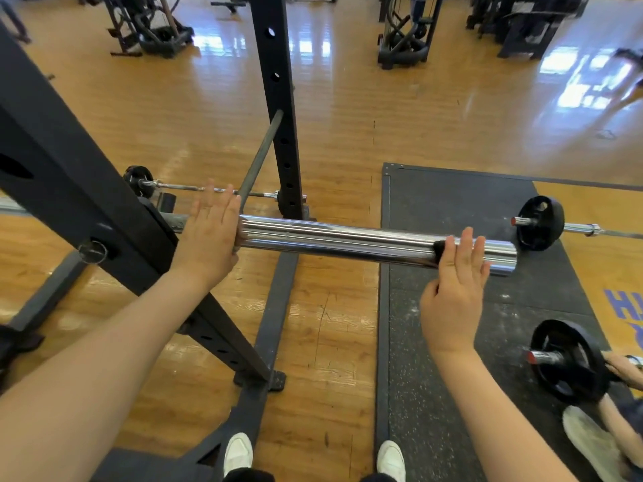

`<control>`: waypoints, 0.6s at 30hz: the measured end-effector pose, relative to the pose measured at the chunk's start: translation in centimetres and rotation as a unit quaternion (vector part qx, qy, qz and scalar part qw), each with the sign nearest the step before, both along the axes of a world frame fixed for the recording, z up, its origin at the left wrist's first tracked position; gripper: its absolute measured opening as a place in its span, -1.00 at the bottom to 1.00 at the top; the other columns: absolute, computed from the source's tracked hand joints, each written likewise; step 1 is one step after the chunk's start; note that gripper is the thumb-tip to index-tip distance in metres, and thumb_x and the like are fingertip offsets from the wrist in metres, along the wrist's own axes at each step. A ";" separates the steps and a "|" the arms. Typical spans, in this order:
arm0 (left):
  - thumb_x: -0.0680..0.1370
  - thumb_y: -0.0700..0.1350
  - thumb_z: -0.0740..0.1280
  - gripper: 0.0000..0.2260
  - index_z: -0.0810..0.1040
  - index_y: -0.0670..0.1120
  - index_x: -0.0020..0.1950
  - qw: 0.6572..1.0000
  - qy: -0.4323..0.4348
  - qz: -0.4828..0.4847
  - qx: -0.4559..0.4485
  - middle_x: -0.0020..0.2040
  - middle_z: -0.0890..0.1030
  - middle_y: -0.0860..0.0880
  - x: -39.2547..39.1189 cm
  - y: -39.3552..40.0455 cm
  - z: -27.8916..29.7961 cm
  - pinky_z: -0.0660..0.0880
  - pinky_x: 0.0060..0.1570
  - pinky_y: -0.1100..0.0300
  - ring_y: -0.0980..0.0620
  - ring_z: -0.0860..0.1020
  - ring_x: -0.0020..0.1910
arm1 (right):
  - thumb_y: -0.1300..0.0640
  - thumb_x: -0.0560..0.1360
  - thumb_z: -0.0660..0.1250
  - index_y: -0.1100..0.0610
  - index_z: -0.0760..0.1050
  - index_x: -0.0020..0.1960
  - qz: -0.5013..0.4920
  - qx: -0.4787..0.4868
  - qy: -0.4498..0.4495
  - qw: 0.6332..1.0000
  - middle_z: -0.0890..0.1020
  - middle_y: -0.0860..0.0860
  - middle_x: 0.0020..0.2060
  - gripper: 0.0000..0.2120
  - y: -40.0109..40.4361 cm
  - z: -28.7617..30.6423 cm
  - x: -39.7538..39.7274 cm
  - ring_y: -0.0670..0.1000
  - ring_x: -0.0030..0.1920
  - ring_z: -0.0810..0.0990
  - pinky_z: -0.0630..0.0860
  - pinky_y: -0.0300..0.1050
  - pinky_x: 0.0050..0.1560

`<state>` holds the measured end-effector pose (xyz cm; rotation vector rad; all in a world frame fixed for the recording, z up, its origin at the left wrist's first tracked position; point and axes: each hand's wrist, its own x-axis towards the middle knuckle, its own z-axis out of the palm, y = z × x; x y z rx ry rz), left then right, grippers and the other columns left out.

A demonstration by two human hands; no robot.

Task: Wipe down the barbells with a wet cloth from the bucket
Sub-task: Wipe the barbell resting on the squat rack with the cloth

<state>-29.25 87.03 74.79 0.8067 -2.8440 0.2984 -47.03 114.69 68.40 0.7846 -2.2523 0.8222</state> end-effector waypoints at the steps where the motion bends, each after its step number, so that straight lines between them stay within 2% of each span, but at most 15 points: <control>1: 0.32 -0.26 0.52 -0.21 0.22 -0.27 0.46 1.000 0.001 0.001 0.006 0.50 0.20 -0.24 0.0 0.1 0.2 -0.14 0.44 -0.02 -0.25 0.00 0.51 | 0.45 0.43 0.04 0.38 0.23 0.41 0.015 0.009 0.007 1.000 0.24 0.27 0.42 -0.47 -0.6 -0.1 0.5 0.12 0.47 0.02 -0.15 -0.01 0.49; 4: 0.40 -0.21 0.47 -0.22 0.12 -0.21 0.51 0.999 -0.005 0.004 0.031 0.54 0.07 -0.16 -0.1 0.2 0.7 -0.19 0.44 0.02 -0.18 -0.12 0.53 | 0.39 0.48 -0.01 0.32 0.17 0.44 0.069 0.047 0.030 0.996 0.25 0.23 0.42 -0.48 -1.2 -0.8 1.8 0.05 0.52 -0.07 -0.12 0.03 0.50; 6: 0.42 -0.21 0.46 -0.24 0.12 -0.19 0.51 0.999 -0.010 0.001 0.046 0.55 0.04 -0.14 -0.1 0.1 0.9 -0.18 0.45 0.01 -0.16 -0.13 0.53 | 0.38 0.47 0.01 0.31 0.21 0.43 0.060 0.042 0.022 0.997 0.25 0.21 0.42 -0.49 -0.3 -1.1 1.4 0.01 0.52 -0.09 -0.14 0.03 0.50; 11: 0.40 -0.17 0.47 -0.24 0.14 -0.16 0.49 0.997 -0.040 -0.006 0.062 0.55 0.03 -0.14 -0.4 -0.3 1.5 -0.12 0.47 -0.03 -0.16 -0.14 0.53 | 0.41 0.43 0.02 0.36 0.28 0.39 0.006 0.012 0.015 1.000 0.26 0.21 0.40 -0.49 -0.1 -0.1 -0.1 0.08 0.46 0.06 -0.18 -0.04 0.49; 15: 0.40 -0.16 0.48 -0.23 0.13 -0.15 0.49 0.997 -0.047 -0.008 0.066 0.55 0.02 -0.14 -0.3 -0.4 1.7 -0.13 0.47 -0.02 -0.16 -0.13 0.53 | 0.40 0.47 0.01 0.34 0.28 0.39 0.058 0.039 0.038 0.997 0.31 0.23 0.39 -0.51 -1.1 -0.5 0.9 0.03 0.51 -0.05 -0.12 0.03 0.49; 18: 0.39 -0.17 0.48 -0.21 0.12 -0.15 0.50 0.995 -0.057 -0.006 0.080 0.56 0.01 -0.14 -0.4 -0.4 1.9 -0.11 0.47 -0.02 -0.15 -0.14 0.53 | 0.40 0.43 0.05 0.32 0.31 0.38 0.014 0.030 0.009 0.999 0.30 0.20 0.40 -0.49 0.6 -0.2 0.0 0.12 0.47 0.09 -0.14 0.08 0.48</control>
